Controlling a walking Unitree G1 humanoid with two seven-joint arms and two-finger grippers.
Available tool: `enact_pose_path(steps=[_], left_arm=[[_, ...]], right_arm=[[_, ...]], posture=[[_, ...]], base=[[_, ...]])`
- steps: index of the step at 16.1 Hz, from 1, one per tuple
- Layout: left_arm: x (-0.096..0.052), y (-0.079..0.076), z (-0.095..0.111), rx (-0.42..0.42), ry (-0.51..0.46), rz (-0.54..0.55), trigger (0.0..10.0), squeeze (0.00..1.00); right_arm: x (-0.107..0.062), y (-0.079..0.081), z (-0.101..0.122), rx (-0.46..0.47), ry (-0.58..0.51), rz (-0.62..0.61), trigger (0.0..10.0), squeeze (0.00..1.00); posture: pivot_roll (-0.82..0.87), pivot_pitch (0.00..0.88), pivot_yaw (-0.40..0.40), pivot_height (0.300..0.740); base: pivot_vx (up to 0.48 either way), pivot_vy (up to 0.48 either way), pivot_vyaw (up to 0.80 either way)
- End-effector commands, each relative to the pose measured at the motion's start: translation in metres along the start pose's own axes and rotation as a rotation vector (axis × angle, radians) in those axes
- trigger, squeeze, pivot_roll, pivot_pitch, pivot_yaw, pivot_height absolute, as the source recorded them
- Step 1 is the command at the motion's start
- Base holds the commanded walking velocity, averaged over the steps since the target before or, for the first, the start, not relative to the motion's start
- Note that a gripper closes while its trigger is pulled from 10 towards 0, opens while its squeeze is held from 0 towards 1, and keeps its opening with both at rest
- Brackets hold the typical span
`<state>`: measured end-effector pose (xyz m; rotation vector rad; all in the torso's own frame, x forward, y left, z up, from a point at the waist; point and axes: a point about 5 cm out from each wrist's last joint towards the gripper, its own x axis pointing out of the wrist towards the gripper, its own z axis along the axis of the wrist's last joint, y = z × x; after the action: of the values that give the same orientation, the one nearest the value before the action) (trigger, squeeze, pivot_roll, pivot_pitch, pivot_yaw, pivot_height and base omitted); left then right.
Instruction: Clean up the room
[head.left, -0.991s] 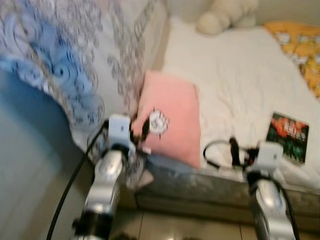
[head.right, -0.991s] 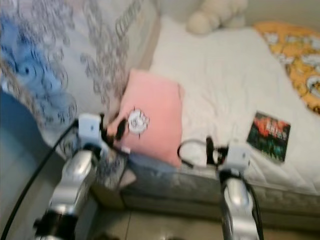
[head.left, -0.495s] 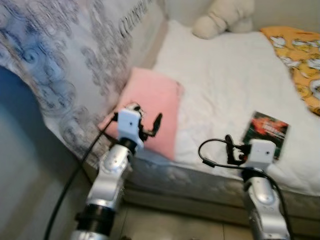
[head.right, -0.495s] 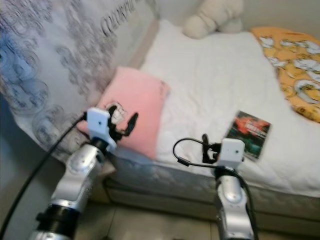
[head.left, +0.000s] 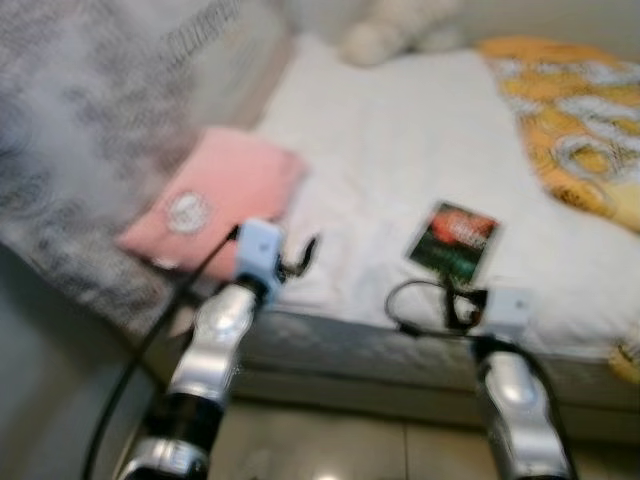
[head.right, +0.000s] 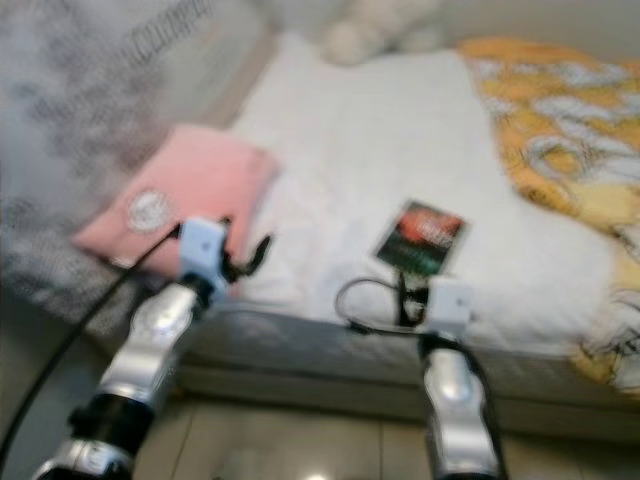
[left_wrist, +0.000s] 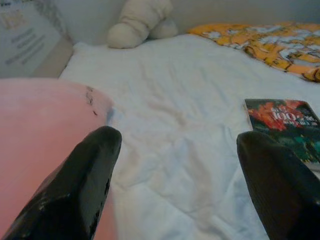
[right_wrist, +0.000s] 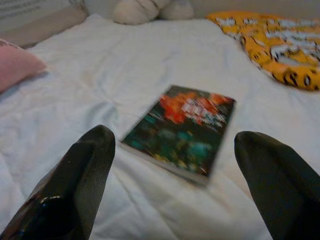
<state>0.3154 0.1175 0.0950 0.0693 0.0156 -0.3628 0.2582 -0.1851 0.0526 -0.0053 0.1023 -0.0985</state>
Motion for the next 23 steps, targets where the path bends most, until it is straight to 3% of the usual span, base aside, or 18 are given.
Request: enact_pose_path(steps=[1, 8, 15, 20, 21, 22, 23], left_arm=[[0.004, 0.000, 0.002, -0.032, -0.007, 0.021, 10.0, 0.00], [0.013, 0.004, 0.000, -0.049, 0.013, 0.057, 10.0, 0.00], [0.017, 0.014, -0.005, -0.054, 0.046, 0.097, 10.0, 0.00], [0.024, 0.012, -0.017, 0.041, 0.126, 0.047, 10.0, 0.00], [0.031, 0.005, -0.027, 0.034, 0.221, 0.038, 10.0, 0.00], [0.035, 0.000, -0.028, 0.028, 0.243, 0.042, 10.0, 0.00], [0.039, -0.003, -0.023, 0.000, 0.223, 0.060, 10.0, 0.00]], right_arm=[[0.004, -0.004, 0.002, -0.020, -0.009, 0.002, 10.0, 0.00], [0.019, 0.010, 0.006, -0.045, -0.020, 0.060, 10.0, 0.00], [0.019, 0.013, 0.001, -0.062, -0.014, 0.080, 10.0, 0.00], [0.006, 0.005, -0.008, -0.073, 0.027, 0.089, 10.0, 0.00], [-0.005, 0.000, -0.015, -0.079, 0.039, 0.111, 10.0, 0.00], [-0.018, 0.002, -0.016, -0.009, 0.014, 0.172, 10.0, 0.00], [-0.026, -0.003, -0.020, -0.010, 0.042, 0.149, 10.0, 0.00]], posture=[[-0.01, 0.000, 0.033, 0.740], [0.00, 0.000, 0.024, 0.740], [0.00, 0.000, 0.020, 0.740], [-0.02, 0.000, -0.023, 0.740], [-0.04, 0.000, -0.059, 0.740], [-0.06, 0.000, -0.062, 0.740], [-0.08, 0.000, -0.061, 0.740]], base=[[0.480, 0.000, -0.79], [0.458, 0.000, -0.07], [0.415, 0.102, 0.00], [0.000, 0.181, -0.46], [0.000, 0.000, -0.78], [0.000, 0.000, 0.00], [0.000, 0.000, 0.00]])
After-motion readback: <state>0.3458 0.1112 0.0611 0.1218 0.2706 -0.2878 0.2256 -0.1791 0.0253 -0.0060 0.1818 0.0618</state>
